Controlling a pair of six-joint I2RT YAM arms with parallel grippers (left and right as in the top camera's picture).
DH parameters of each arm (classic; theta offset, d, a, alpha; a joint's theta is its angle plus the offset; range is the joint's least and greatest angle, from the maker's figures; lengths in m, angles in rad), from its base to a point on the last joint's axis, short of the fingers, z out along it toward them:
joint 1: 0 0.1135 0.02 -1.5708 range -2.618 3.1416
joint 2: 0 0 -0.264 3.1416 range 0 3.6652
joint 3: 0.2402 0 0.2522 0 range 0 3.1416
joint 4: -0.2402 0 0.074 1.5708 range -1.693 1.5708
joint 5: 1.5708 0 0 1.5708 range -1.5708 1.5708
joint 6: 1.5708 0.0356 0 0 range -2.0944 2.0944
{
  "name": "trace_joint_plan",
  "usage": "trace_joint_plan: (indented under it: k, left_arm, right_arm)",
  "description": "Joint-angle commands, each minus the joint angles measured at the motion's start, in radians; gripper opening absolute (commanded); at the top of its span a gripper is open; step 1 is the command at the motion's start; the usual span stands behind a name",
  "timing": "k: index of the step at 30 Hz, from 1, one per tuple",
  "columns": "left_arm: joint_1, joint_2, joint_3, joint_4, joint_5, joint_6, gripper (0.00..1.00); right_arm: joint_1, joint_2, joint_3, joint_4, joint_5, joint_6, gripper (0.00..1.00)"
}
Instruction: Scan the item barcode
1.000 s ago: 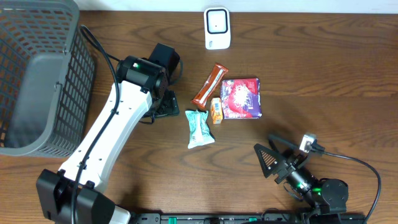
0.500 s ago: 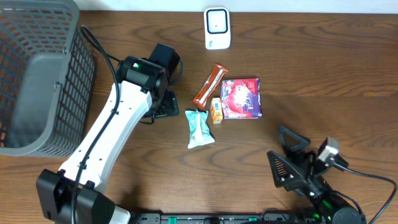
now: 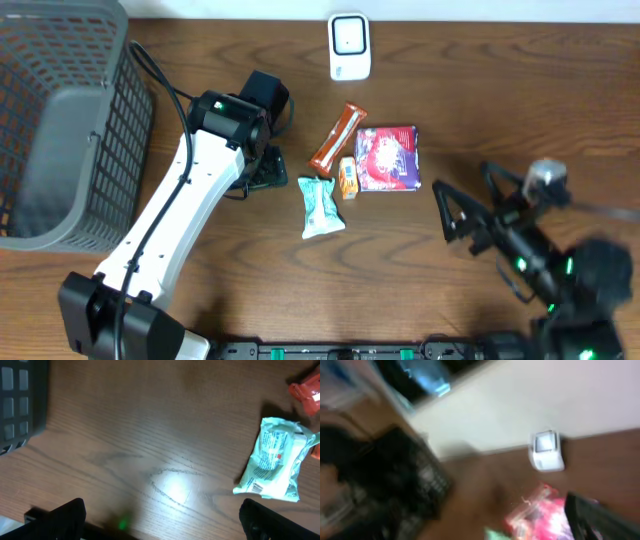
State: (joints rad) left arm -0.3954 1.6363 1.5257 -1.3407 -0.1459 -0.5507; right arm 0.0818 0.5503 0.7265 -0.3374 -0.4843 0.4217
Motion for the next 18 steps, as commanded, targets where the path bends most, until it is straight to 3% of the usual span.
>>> trace_joint_plan:
  k: [1, 5, 9, 18]
  left_arm:
    - [0.001, 0.008, 0.002, -0.005, -0.020, -0.012, 0.98]
    - [0.001, 0.008, 0.002, -0.005, -0.020, -0.012, 0.98]
    - [0.001, 0.008, 0.002, -0.005, -0.020, -0.012, 0.98]
    - [0.001, 0.008, 0.002, -0.005, -0.020, -0.012, 0.98]
  right_arm:
    - [-0.003, 0.235, 0.261, -0.254, 0.108, -0.308, 0.99]
    - [-0.003, 0.459, 0.468, -0.538, 0.126, -0.341, 0.99]
    - [-0.003, 0.658, 0.591, -0.708, 0.112, -0.341, 0.99]
    - [-0.003, 0.899, 0.603, -0.658, 0.113, -0.341, 0.99]
